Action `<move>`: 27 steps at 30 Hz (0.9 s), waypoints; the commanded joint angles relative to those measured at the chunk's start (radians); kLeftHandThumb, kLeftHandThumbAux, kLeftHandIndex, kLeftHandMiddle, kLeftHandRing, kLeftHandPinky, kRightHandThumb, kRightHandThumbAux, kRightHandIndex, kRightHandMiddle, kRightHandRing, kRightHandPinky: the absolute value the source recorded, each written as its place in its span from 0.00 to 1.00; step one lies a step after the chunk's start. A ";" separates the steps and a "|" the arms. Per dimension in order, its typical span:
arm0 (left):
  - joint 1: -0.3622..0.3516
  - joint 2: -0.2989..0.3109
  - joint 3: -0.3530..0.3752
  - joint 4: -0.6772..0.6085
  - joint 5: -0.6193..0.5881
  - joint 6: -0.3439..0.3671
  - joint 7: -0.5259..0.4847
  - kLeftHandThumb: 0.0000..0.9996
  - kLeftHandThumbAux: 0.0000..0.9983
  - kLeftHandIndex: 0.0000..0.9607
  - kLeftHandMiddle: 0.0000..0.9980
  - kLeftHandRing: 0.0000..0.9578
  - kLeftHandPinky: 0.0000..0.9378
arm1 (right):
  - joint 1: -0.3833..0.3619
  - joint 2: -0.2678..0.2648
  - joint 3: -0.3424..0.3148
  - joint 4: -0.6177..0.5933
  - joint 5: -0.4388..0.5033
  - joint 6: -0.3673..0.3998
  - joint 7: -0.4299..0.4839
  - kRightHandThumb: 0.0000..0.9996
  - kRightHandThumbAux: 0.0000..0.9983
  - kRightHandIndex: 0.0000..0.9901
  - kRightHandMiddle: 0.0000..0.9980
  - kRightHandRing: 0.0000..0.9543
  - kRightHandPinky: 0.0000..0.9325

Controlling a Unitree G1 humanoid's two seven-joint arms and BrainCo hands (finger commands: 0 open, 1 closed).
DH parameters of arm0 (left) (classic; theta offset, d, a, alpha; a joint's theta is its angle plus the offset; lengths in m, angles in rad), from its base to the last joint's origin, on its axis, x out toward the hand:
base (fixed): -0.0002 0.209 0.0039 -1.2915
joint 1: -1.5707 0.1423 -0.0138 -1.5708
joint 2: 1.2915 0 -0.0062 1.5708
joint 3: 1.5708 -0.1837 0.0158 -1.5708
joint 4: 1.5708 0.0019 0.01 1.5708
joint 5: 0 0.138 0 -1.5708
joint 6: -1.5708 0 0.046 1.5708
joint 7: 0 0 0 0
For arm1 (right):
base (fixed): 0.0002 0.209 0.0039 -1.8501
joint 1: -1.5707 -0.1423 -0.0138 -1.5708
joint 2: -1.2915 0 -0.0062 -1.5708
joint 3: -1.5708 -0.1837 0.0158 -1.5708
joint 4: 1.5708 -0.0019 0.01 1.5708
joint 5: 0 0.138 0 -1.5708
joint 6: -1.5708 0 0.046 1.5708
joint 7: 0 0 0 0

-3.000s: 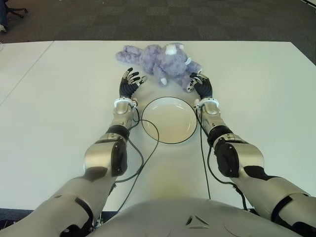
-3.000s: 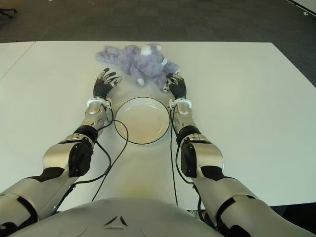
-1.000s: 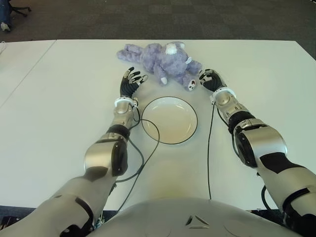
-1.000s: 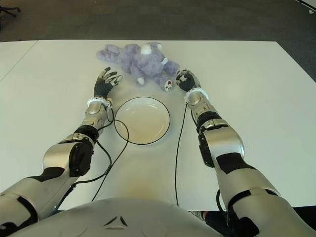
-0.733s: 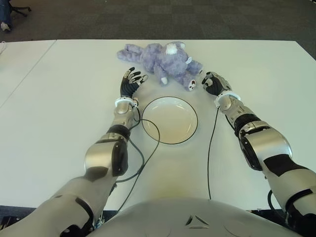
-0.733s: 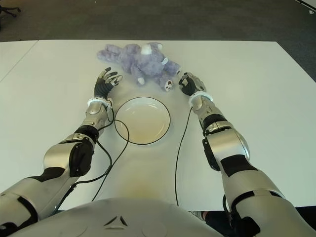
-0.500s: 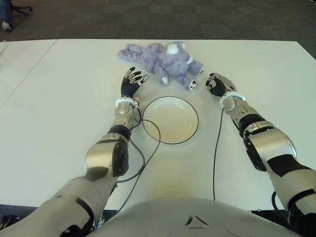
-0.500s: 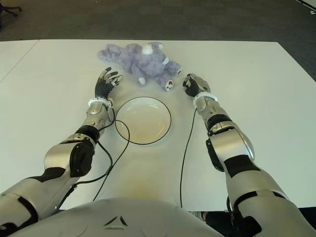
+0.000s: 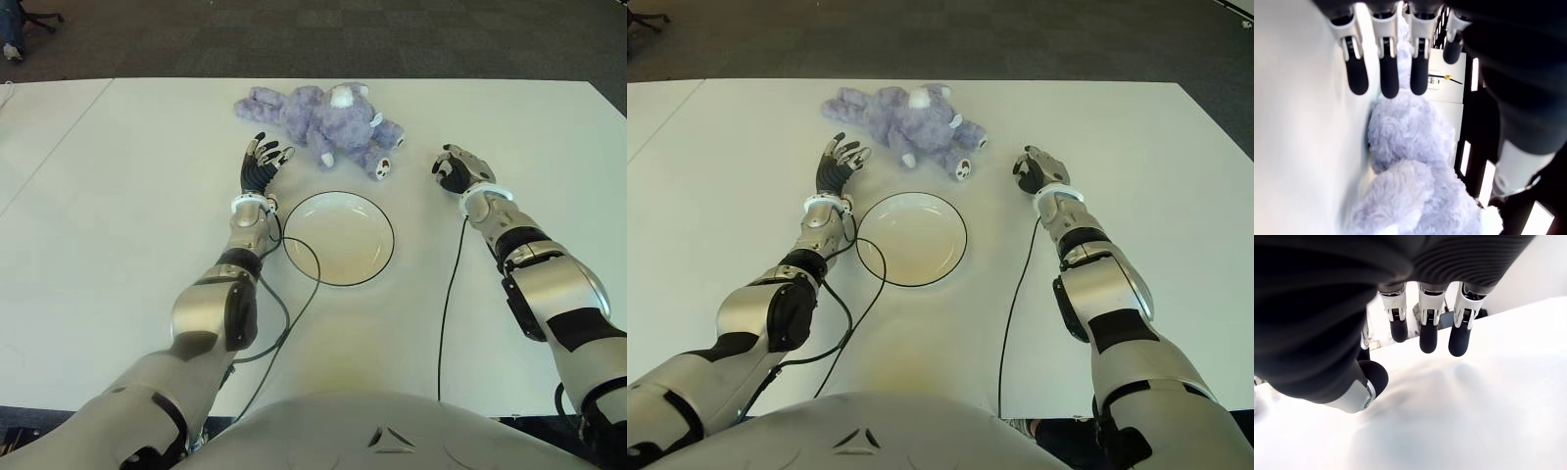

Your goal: Put the doll into the plate.

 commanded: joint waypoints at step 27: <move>0.134 -0.036 0.009 0.097 -0.014 0.114 -0.002 0.00 0.71 0.11 0.26 0.28 0.29 | -0.099 -0.006 -0.046 -0.009 0.031 -0.100 -0.083 0.40 0.60 0.07 0.02 0.05 0.14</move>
